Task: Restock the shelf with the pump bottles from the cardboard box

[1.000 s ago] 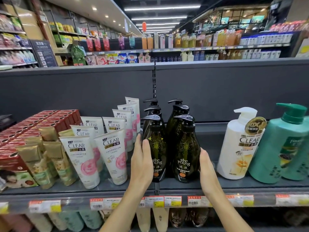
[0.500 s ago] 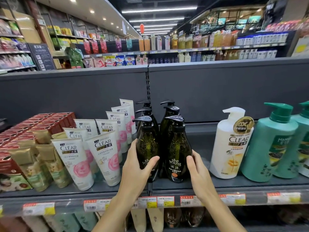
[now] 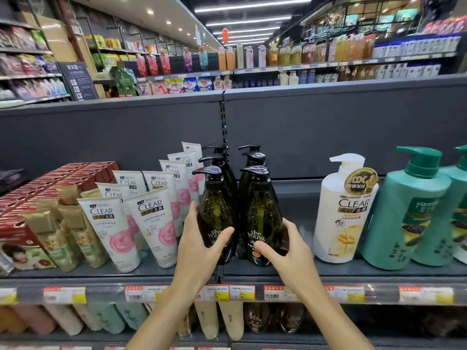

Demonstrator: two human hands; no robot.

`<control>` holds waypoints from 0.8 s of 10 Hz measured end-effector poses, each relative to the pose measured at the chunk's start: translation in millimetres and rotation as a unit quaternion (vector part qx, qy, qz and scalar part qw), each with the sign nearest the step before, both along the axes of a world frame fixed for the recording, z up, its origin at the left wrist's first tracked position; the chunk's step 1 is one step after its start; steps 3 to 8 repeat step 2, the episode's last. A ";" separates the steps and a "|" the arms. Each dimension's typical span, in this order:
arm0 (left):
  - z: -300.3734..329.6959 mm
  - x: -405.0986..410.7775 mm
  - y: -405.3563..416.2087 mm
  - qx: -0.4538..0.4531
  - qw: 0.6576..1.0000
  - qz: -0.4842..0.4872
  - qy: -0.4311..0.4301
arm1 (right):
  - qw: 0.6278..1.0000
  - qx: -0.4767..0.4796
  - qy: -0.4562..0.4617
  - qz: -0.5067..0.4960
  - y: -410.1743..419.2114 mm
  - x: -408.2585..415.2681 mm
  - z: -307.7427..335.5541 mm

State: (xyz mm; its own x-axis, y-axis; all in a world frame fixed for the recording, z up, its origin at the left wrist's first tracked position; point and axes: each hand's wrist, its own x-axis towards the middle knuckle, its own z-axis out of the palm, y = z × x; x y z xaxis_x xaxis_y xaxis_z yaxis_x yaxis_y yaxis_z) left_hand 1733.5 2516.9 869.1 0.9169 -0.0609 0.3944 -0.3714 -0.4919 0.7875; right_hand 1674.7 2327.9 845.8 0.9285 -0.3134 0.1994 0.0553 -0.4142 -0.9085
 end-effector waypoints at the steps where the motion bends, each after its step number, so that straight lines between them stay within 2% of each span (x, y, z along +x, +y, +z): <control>1: -3.1 -0.2 -3.1 0.007 1.000 0.014 0.002 | 1.000 0.010 0.006 0.015 2.1 -0.5 0.9; 2: -11.7 -16.2 -0.3 0.026 0.999 0.029 -0.032 | 0.999 0.021 -0.019 -0.020 8.2 -23.4 1.4; 8: -11.7 -16.2 -0.3 0.026 0.999 0.029 -0.032 | 0.999 0.021 -0.019 -0.020 8.2 -23.4 1.4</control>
